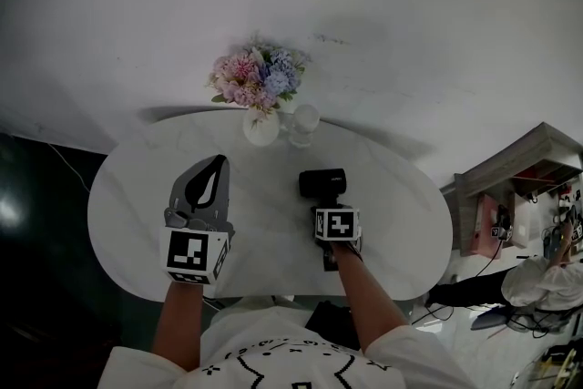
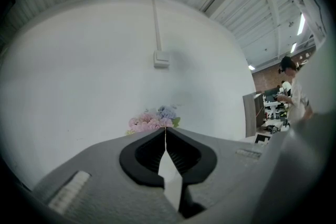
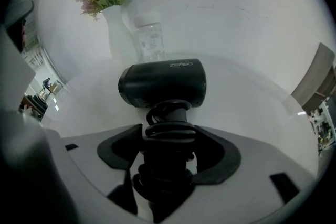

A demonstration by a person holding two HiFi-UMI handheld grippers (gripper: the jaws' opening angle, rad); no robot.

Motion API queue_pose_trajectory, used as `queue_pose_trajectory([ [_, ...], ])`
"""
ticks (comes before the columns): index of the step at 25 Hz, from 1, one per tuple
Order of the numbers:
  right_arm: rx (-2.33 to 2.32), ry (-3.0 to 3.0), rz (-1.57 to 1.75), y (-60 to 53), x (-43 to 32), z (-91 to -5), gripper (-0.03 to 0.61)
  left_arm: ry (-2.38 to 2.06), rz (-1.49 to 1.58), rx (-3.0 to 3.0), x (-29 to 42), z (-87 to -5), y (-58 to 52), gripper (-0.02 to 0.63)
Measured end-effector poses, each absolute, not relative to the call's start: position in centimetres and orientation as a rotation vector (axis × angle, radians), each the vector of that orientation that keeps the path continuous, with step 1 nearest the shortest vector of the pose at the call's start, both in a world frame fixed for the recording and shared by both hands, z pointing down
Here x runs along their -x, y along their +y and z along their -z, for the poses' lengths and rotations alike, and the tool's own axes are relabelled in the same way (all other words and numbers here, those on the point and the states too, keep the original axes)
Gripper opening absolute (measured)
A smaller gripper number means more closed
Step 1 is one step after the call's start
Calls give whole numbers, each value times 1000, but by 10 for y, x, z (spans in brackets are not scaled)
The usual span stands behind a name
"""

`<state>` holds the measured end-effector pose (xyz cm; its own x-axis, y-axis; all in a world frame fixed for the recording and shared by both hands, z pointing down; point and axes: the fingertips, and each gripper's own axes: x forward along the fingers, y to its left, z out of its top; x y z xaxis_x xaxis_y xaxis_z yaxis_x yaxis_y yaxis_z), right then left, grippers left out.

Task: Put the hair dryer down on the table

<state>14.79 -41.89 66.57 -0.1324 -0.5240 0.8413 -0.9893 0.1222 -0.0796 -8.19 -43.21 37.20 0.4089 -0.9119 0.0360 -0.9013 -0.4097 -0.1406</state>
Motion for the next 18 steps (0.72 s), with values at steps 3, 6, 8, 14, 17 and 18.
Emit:
queue_pose_trajectory([
  [3,-1497,-1770,-909,-420,-148,-662,338,1653,160,2551,83,-371,-431,20],
  [6,-1525,-1801,-884,-424,-150,-649,345,1658,151,2548,84,-370,-431,20],
  [8,-1553,-1849,-858,-427,-150,-635,345,1659,143,2547,83,-368,-429,20],
  [14,-1593,-1949,-783,-430,-148,-595,343,1662,109,2542,82,-362,-425,20],
  [17,-1597,-1989,-742,-431,-146,-574,341,1668,89,2530,84,-355,-423,20],
  [18,-1599,-2006,-724,-431,-145,-566,341,1670,81,2525,85,-353,-423,20],
])
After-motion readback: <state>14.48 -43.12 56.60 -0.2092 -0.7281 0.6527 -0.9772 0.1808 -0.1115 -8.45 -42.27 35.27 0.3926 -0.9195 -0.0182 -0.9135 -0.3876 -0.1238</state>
